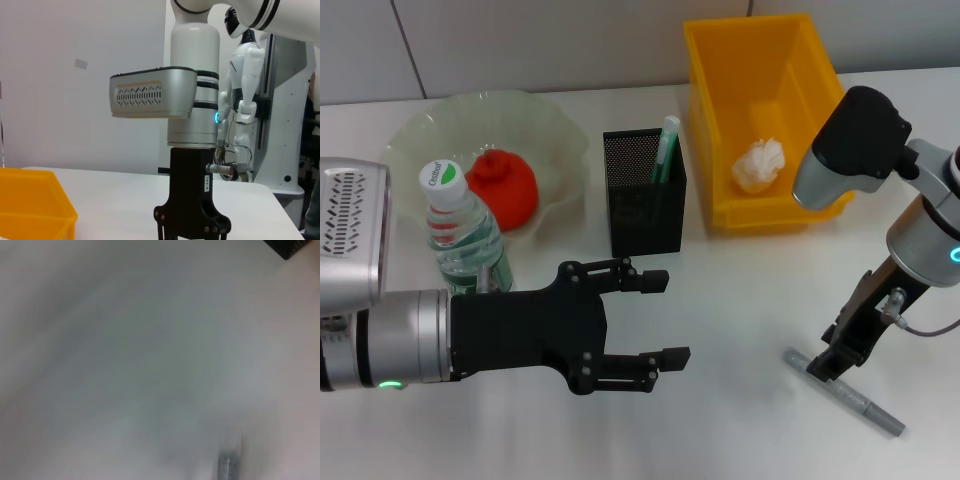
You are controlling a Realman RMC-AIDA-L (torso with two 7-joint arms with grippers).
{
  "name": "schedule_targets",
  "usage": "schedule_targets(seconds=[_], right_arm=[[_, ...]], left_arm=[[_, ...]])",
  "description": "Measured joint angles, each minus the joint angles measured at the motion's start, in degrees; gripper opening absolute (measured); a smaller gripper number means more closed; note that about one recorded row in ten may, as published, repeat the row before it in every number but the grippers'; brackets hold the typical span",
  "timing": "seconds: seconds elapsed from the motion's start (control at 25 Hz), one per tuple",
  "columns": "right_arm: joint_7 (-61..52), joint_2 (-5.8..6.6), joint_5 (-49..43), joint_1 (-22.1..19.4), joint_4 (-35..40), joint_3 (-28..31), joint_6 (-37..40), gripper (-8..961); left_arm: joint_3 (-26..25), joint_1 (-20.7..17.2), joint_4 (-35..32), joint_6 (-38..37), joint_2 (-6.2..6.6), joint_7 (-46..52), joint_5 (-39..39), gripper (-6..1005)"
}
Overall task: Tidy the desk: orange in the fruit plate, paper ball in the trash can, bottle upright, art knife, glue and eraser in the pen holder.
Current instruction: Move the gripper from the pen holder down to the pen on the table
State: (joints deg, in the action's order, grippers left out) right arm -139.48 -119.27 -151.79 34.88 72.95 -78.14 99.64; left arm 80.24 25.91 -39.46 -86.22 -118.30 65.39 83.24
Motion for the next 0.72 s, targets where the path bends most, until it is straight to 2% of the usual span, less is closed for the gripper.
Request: schedule_targets(seconds=[0.28,0.72], right_arm=[[0.0,-0.07,0.3,0.1,0.0,-0.1,0.0,415],[-0.8,-0.08,0.4,0.2,-0.7,-1.9,-1.4,421]], left_arm=[[-0.1,0.0,0.0,0.0,0.00,0.0,0.0,785],[-0.2,0.0,0.0,0.1,-0.02,-0.6,0.0,786]])
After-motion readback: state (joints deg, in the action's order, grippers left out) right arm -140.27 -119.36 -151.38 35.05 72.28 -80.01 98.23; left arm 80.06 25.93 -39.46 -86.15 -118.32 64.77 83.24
